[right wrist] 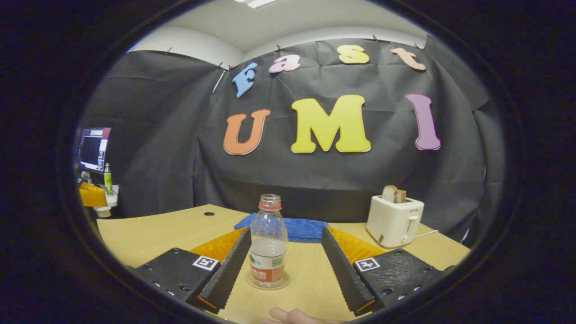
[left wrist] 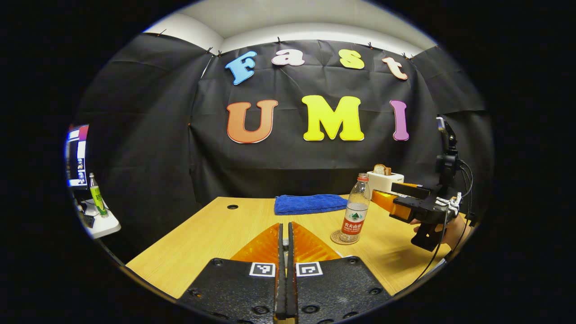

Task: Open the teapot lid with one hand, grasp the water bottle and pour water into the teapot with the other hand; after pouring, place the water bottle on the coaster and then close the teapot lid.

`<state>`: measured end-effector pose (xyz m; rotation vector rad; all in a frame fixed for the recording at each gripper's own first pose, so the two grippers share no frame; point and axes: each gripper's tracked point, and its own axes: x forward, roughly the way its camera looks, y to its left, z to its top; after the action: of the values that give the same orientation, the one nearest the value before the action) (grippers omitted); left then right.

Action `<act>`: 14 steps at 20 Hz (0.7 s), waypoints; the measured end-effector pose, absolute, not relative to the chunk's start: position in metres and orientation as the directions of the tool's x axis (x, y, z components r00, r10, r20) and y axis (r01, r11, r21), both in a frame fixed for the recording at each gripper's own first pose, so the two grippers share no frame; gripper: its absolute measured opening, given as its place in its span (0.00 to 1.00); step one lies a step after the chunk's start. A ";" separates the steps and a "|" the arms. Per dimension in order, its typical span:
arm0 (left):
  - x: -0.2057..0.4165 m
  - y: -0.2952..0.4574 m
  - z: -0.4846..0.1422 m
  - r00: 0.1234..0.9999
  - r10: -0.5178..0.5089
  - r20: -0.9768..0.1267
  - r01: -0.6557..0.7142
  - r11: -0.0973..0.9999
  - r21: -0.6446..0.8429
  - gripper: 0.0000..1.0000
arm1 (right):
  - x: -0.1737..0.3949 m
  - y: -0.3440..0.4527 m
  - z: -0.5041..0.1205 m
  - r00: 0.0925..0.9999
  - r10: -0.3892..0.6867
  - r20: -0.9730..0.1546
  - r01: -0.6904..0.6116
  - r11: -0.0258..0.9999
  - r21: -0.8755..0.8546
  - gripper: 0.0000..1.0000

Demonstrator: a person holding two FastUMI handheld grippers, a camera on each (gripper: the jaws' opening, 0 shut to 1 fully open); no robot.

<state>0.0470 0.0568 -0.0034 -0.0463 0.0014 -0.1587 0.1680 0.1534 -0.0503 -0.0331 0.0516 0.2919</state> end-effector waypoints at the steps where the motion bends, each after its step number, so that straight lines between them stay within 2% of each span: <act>1: 0.049 0.052 -0.005 0.988 -0.156 0.005 0.156 0.987 -0.039 0.03 | 0.160 0.147 -0.051 0.959 0.279 -0.049 -0.281 0.960 -0.026 0.94; 4: 0.054 0.036 -0.011 0.987 -0.161 0.007 0.161 0.987 0.006 0.03 | 0.147 0.125 -0.058 0.967 0.247 -0.056 -0.251 0.965 -0.074 0.94; 9: 0.065 -0.010 -0.023 0.972 -0.234 0.026 0.235 0.971 -0.044 0.03 | 0.124 0.098 -0.070 0.968 0.239 -0.073 -0.245 0.964 -0.107 0.94; 10: 0.069 -0.019 -0.027 0.968 -0.249 0.027 0.251 0.967 -0.055 0.03 | 0.121 0.093 -0.071 0.969 0.236 -0.077 -0.243 0.964 -0.105 0.97; 11: 0.073 -0.026 -0.032 0.965 -0.261 0.030 0.263 0.963 -0.063 0.03 | 0.117 0.090 -0.073 0.968 0.237 -0.081 -0.244 0.964 -0.101 0.94; 12: 0.077 -0.033 -0.037 0.962 -0.273 0.029 0.275 0.960 -0.062 0.03 | 0.113 0.088 -0.075 0.967 0.242 -0.085 -0.250 0.963 -0.104 0.97; 14: 0.088 -0.039 -0.049 0.963 -0.271 0.012 0.271 0.961 -0.051 0.03 | 0.106 0.086 -0.076 0.965 0.252 -0.078 -0.260 0.959 -0.117 0.94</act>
<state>0.0884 -0.0386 -0.0487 -0.0526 -0.0053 -0.2745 0.1060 0.0858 -0.0757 -0.1265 0.0624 0.2596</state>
